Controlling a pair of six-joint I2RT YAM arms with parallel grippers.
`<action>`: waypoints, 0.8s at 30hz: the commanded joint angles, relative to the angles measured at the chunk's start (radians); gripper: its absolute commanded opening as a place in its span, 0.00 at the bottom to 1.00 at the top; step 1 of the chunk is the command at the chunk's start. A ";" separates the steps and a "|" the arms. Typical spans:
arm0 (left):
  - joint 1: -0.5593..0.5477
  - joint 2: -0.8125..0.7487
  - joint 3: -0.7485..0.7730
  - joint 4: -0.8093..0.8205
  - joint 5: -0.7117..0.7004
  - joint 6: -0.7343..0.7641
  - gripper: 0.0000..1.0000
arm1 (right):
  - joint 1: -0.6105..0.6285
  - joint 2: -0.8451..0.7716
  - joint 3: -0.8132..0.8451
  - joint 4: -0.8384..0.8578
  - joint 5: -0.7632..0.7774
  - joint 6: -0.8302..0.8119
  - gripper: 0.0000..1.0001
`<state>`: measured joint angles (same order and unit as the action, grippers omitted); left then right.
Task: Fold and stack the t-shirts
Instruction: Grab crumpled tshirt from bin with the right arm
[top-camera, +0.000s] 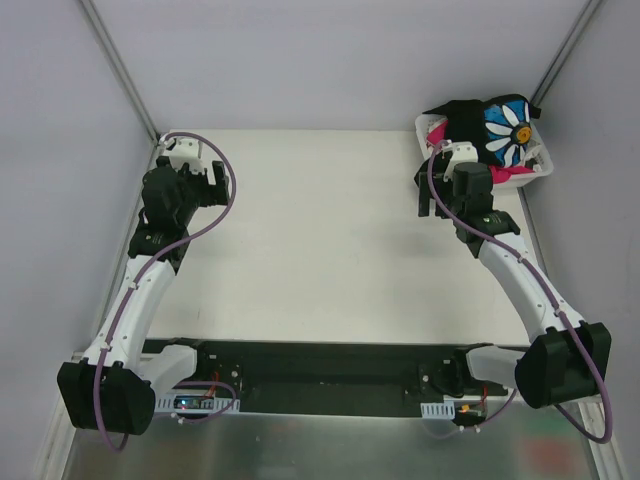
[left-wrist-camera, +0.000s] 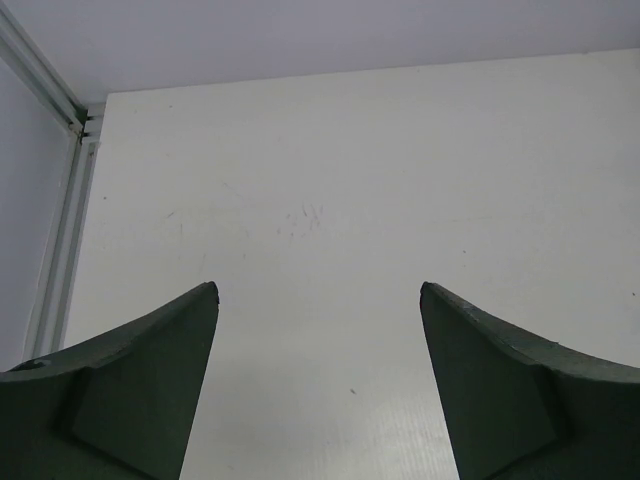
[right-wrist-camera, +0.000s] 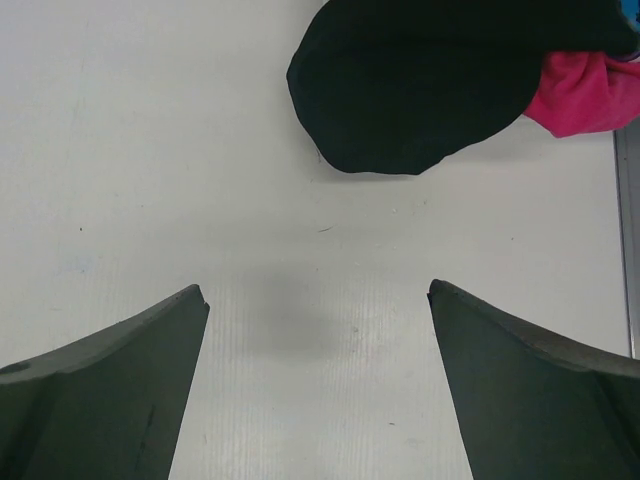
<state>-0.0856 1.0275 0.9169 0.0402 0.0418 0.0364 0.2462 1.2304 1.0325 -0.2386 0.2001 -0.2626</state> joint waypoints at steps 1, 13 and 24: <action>-0.003 -0.003 0.003 0.033 -0.020 -0.013 0.81 | 0.004 -0.009 -0.009 0.047 0.028 0.008 0.96; -0.003 0.006 0.005 0.033 -0.022 -0.012 0.81 | 0.004 -0.016 -0.020 0.059 0.035 0.005 0.96; -0.003 0.013 0.011 0.032 0.003 -0.013 0.82 | 0.005 0.014 0.006 0.032 0.059 0.017 0.96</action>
<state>-0.0856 1.0420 0.9169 0.0402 0.0410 0.0364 0.2466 1.2324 1.0149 -0.2134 0.2279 -0.2619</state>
